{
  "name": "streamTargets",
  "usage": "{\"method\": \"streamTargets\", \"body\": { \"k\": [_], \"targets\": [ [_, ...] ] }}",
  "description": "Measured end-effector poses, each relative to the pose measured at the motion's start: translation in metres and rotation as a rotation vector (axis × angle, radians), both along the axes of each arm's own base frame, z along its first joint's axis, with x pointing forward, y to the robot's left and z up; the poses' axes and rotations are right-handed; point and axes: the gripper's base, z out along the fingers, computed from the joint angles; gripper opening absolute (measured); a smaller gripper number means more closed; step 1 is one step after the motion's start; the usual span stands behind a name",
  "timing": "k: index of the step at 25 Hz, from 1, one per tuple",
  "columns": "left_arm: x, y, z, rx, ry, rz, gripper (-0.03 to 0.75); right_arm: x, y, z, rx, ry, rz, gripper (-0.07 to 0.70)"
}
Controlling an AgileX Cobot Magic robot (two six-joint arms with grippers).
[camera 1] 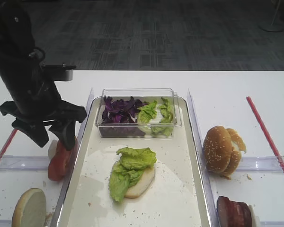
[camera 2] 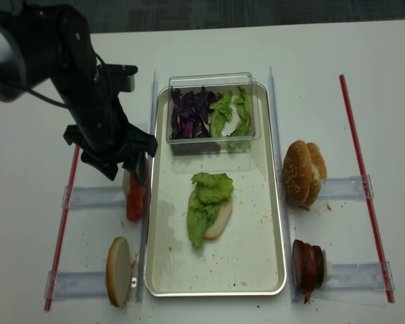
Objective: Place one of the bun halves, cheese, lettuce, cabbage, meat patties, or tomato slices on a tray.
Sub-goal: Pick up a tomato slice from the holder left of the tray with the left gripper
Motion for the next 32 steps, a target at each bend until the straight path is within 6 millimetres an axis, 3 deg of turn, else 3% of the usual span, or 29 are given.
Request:
{"method": "streamTargets", "body": {
  "k": [9,21,32],
  "targets": [
    [-0.010,-0.028,0.000,0.001,-0.003,-0.042,0.419,0.000,0.000,0.000,0.000,0.000,0.000,0.571],
    [-0.008,-0.030,-0.001,-0.003,-0.024,-0.014,0.419,0.000,0.000,0.000,0.000,0.000,0.000,0.571],
    [-0.001,-0.031,-0.021,0.028,0.008,-0.020,0.391,0.000,0.000,0.000,0.000,0.000,0.000,0.571]
  ]
}}
